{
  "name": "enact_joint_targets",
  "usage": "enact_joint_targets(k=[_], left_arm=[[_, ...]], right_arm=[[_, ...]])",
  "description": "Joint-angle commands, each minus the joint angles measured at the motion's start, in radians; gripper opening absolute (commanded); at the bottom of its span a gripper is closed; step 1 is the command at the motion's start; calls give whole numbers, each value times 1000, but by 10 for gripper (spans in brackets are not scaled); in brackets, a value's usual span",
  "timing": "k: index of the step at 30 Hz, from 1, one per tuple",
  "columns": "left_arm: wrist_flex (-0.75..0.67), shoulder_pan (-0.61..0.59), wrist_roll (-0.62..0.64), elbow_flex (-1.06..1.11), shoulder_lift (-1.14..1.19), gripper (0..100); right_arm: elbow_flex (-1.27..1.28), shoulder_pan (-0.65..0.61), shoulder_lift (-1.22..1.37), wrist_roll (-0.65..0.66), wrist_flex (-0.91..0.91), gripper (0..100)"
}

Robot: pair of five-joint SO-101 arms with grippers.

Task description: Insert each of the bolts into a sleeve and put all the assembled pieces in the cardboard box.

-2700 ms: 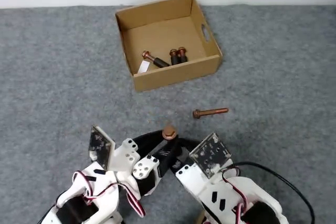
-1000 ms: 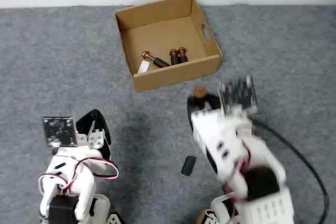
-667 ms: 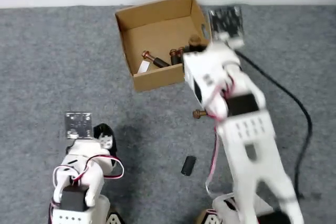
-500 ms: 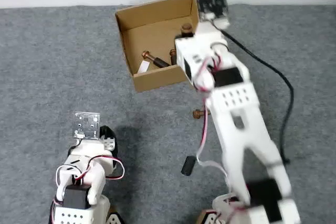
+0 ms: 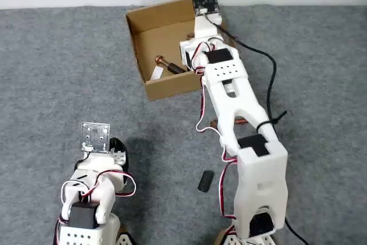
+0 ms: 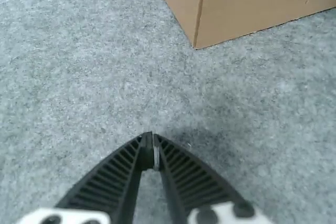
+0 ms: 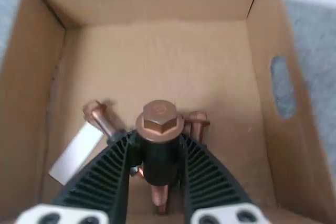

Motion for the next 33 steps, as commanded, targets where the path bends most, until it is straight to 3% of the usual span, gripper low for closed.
enact_joint_targets(k=[1,4,10,14,19,31,33], left_arm=[[5,-8,-9,-5,-8,6],[5,-8,-9,-5,-8,6],[6,-8,-9,-5,-8,6],[8,-8,-9,-5,-8,6],[8,-12,-9,-5,-8,6],[5,-58,-9,-5,-8,6],[5,-58,-9,-5,-8,6]], right_arm=[[-80,-4,21,40,77,9],[-80,-8,53,77,157,17],[-84,-10,28,78,237,184],[-84,-10,-79,75,323,136],[-84,-10,-226,75,460,4],[-84,-27,-426,-236,1047,20],[-77,-39,-444,-284,1069,20]])
